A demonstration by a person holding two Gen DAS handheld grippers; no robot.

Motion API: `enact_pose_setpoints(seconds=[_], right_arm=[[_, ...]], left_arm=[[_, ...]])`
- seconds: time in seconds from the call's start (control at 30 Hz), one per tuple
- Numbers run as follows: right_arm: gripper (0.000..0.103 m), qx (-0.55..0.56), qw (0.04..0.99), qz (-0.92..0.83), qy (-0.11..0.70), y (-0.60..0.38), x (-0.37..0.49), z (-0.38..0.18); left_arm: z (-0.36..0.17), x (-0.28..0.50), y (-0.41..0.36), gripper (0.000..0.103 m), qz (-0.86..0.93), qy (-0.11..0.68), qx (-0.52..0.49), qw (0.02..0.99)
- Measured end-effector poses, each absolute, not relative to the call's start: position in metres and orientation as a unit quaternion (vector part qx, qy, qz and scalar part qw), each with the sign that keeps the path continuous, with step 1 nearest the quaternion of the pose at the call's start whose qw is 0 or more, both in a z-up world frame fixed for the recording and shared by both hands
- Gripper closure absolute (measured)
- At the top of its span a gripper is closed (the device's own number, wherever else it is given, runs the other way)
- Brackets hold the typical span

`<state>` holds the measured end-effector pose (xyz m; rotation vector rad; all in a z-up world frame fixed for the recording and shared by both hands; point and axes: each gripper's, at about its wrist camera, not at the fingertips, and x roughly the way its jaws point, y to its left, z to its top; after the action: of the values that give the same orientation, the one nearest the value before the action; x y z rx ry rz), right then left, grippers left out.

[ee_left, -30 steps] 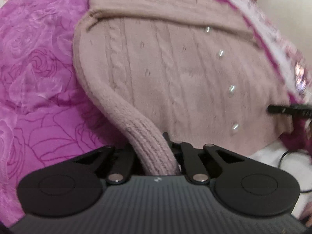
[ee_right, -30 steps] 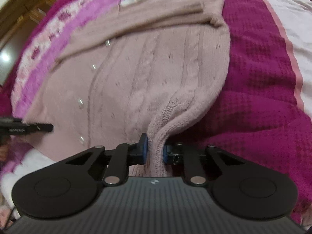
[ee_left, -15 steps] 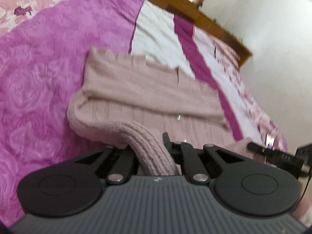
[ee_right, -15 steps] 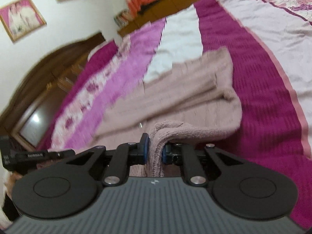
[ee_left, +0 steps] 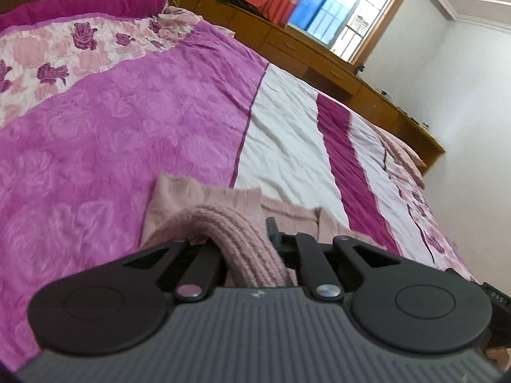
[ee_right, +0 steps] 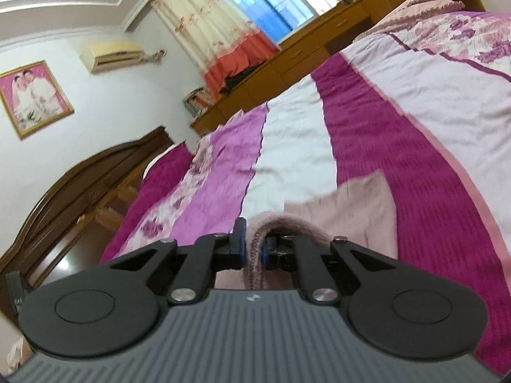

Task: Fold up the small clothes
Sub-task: 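Grasp the hem with both tools and fold it up toward the collar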

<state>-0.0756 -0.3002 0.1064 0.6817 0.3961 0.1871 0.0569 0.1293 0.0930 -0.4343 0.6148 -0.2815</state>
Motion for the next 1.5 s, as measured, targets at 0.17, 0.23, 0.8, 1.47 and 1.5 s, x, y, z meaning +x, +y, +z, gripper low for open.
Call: enact_pose_setpoints(seconds=[0.17, 0.23, 0.8, 1.47, 1.5], right_arm=[[0.094, 0.323, 0.923, 0.072, 0.198, -0.297, -0.022, 0.098], [0.094, 0.314, 0.925, 0.063, 0.206, -0.295, -0.002, 0.091], [0.092, 0.308, 0.904, -0.022, 0.298, -0.315, 0.066, -0.008], [0.043, 0.287, 0.913, -0.012, 0.289, -0.319, 0.013, 0.028], [0.043, 0.286, 0.914, -0.011, 0.287, -0.320, 0.008, 0.031]], left_arm=[[0.080, 0.098, 0.111, 0.096, -0.121, 0.311, -0.197, 0.922], [0.070, 0.115, 0.104, 0.096, -0.112, 0.322, -0.185, 0.922], [-0.002, 0.169, 0.106, 0.093, -0.070, 0.380, -0.111, 0.915], [0.033, 0.117, 0.130, 0.054, -0.049, 0.371, -0.097, 0.922], [0.034, 0.115, 0.131, 0.054, -0.048, 0.371, -0.098, 0.922]])
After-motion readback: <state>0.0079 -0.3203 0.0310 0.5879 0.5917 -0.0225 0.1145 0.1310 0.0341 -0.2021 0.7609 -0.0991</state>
